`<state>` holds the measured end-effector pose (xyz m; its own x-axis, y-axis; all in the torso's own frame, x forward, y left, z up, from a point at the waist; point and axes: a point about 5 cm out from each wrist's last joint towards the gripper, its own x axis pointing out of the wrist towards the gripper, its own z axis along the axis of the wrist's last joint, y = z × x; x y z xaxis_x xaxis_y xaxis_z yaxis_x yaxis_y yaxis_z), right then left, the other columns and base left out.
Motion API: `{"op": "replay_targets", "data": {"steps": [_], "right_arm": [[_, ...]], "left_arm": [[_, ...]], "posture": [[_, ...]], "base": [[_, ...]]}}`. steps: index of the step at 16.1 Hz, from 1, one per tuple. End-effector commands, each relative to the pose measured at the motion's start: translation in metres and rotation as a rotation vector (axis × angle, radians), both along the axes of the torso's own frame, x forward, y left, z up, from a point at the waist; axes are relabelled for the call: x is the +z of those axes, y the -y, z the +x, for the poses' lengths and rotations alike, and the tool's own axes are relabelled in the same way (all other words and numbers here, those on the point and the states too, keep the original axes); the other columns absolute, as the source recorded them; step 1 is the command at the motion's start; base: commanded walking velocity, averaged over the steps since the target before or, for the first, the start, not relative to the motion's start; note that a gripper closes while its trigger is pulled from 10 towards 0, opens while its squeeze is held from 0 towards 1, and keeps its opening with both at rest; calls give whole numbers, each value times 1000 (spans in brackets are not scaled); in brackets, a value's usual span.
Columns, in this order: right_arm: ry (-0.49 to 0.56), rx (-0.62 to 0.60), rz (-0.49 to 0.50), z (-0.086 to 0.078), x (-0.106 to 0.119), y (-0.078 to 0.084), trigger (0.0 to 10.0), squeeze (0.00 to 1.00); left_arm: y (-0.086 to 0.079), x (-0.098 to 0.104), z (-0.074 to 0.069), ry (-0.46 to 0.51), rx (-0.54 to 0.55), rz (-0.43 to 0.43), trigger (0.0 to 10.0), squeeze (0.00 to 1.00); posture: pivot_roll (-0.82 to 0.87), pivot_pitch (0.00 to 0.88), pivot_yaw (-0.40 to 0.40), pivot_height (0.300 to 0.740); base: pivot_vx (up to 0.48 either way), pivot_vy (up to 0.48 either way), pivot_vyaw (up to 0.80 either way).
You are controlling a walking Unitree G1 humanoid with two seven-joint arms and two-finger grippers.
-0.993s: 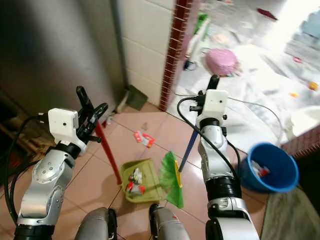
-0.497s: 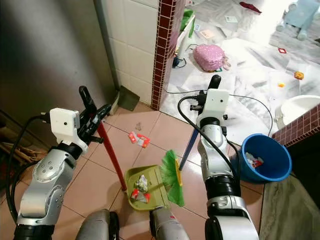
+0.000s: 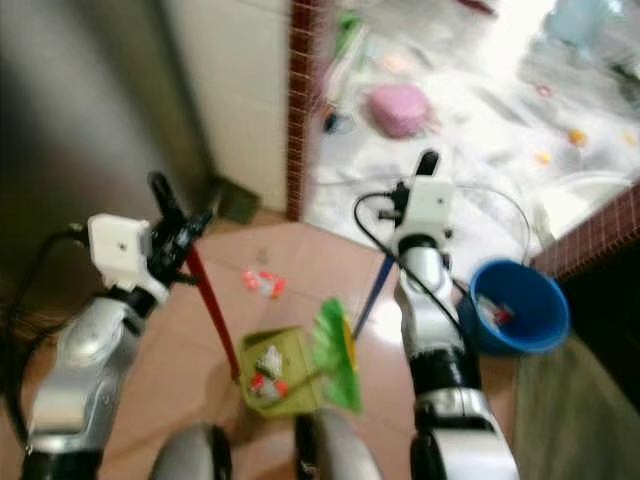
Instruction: Sweep floor
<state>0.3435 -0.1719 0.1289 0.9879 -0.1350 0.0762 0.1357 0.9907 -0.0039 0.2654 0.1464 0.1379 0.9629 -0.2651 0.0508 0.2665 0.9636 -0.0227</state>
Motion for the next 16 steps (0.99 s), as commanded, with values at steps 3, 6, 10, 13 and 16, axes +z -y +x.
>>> {"op": "replay_targets", "data": {"steps": [3,6,10,13,16], "right_arm": [[-68,-34,-31,-5,-14,9,10000,0],[-68,-31,-34,-4,-14,8,10000,0],[-60,-23,-30,-5,-14,6,10000,0],[-54,-24,-37,-4,-12,7,10000,0],[-43,-37,-61,-2,-9,10,10000,0]], "left_arm": [[6,14,-1,58,-39,-31,10000,0],[5,14,-1,57,-32,-29,10000,0],[1,15,2,59,0,-32,10000,0],[-5,16,5,62,32,-34,10000,0],[-10,16,7,56,59,-39,10000,0]], "posture": [[-1,143,-59,740],[1,143,-60,740],[2,137,-59,740],[1,134,-60,740],[1,130,-63,740]], "base": [[0,-325,-800],[0,0,-800],[0,0,0],[0,0,0],[0,0,0]]}}
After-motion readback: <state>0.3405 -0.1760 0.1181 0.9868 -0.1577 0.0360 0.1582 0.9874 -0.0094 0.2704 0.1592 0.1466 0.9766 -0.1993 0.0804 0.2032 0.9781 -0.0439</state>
